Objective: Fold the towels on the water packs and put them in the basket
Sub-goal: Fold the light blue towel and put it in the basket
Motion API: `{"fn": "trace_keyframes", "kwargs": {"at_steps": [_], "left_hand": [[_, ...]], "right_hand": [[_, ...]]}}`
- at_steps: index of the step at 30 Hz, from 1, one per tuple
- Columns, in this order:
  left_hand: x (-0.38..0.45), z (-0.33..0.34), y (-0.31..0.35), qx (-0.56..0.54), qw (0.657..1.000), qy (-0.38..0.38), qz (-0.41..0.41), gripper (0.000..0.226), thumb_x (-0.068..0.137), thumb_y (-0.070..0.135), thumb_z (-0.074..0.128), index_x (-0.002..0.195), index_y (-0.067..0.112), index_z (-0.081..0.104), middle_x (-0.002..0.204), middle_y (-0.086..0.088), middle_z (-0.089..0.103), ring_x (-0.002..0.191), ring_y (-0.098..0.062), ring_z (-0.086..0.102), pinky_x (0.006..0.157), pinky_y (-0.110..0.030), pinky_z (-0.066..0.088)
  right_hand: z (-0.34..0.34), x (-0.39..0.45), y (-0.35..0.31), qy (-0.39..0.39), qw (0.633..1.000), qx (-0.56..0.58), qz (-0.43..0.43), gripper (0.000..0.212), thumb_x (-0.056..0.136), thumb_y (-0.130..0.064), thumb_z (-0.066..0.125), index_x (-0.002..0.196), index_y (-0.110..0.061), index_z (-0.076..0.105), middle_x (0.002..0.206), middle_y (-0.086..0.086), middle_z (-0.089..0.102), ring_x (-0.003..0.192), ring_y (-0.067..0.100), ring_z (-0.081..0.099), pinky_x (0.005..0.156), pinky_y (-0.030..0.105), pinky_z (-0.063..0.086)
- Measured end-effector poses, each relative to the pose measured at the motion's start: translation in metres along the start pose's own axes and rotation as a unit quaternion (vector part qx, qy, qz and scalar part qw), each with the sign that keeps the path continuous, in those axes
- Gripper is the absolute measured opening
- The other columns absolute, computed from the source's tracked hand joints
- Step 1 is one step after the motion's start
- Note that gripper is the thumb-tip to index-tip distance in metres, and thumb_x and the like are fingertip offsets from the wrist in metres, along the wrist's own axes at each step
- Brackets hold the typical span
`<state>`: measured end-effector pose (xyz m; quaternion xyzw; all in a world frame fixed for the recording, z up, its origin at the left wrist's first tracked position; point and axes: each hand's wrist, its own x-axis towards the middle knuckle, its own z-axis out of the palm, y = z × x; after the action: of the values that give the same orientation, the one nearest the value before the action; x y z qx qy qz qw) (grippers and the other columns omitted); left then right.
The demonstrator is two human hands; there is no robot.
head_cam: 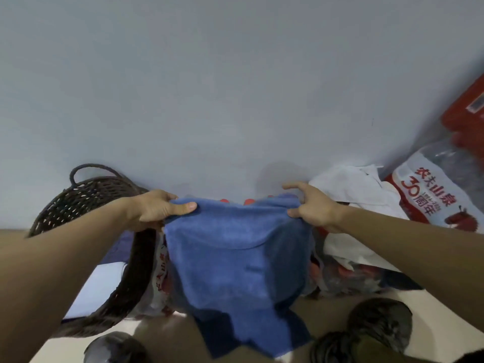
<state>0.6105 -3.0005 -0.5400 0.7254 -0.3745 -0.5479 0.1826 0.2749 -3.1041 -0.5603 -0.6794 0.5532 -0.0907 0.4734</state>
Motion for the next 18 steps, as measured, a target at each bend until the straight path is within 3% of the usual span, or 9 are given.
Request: {"fn": "trace_keyframes", "kwargs": {"at_steps": [2,4,6,8,12,18], "left_hand": [[0.023,0.011,-0.010,0.014,0.993,0.114,0.035,0.037,0.081,0.032,0.078,0.099,0.000,0.070,0.095,-0.017,0.074,0.081,-0.028,0.068,0.076,-0.042,0.057],[0.042,0.019,-0.019,0.055,0.977,0.202,0.047,0.041,0.086,0.024,0.075,0.113,-0.005,0.064,0.104,-0.021,0.070,0.093,-0.035,0.067,0.080,-0.041,0.053],[0.054,0.023,-0.027,0.057,0.967,0.242,0.054,0.042,0.086,0.016,0.074,0.117,-0.007,0.058,0.095,-0.022,0.065,0.089,-0.035,0.064,0.074,-0.038,0.050],[0.059,0.026,-0.033,0.053,0.963,0.255,0.062,0.033,0.085,0.007,0.071,0.114,0.000,0.056,0.087,-0.017,0.064,0.078,-0.029,0.060,0.066,-0.032,0.047],[0.066,0.034,-0.042,0.088,0.954,0.260,0.120,0.039,0.085,-0.007,0.055,0.114,0.019,0.054,0.093,-0.004,0.064,0.084,-0.020,0.059,0.078,-0.033,0.050],[0.073,0.056,-0.040,0.062,0.931,0.343,0.110,0.049,0.086,-0.003,0.048,0.129,0.022,0.050,0.125,-0.017,0.053,0.110,-0.038,0.054,0.091,-0.044,0.047]], "right_hand": [[0.007,0.016,0.005,0.004,0.999,-0.019,-0.025,0.059,0.081,0.007,0.057,0.126,-0.031,0.056,0.092,0.007,0.061,0.076,0.017,0.060,0.062,0.018,0.047],[0.014,0.028,0.012,0.008,0.998,-0.032,-0.045,0.047,0.084,0.010,0.054,0.117,-0.021,0.066,0.113,0.002,0.067,0.107,0.019,0.063,0.086,0.020,0.047],[0.021,0.033,0.020,0.030,0.996,-0.065,-0.053,0.038,0.088,0.005,0.057,0.120,-0.012,0.066,0.128,0.002,0.062,0.123,0.021,0.056,0.099,0.020,0.040],[0.027,0.035,0.028,0.065,0.990,-0.101,-0.073,0.045,0.086,0.000,0.065,0.130,-0.009,0.059,0.136,0.008,0.057,0.127,0.024,0.052,0.105,0.022,0.036],[0.038,0.035,0.039,0.126,0.977,-0.131,-0.112,0.057,0.077,-0.001,0.074,0.131,-0.003,0.056,0.133,0.015,0.055,0.123,0.031,0.053,0.102,0.024,0.036],[0.053,0.045,0.037,0.144,0.979,-0.140,-0.020,0.062,0.076,-0.012,0.071,0.135,-0.009,0.051,0.134,0.012,0.038,0.102,0.025,0.052,0.085,0.027,0.044]]}}
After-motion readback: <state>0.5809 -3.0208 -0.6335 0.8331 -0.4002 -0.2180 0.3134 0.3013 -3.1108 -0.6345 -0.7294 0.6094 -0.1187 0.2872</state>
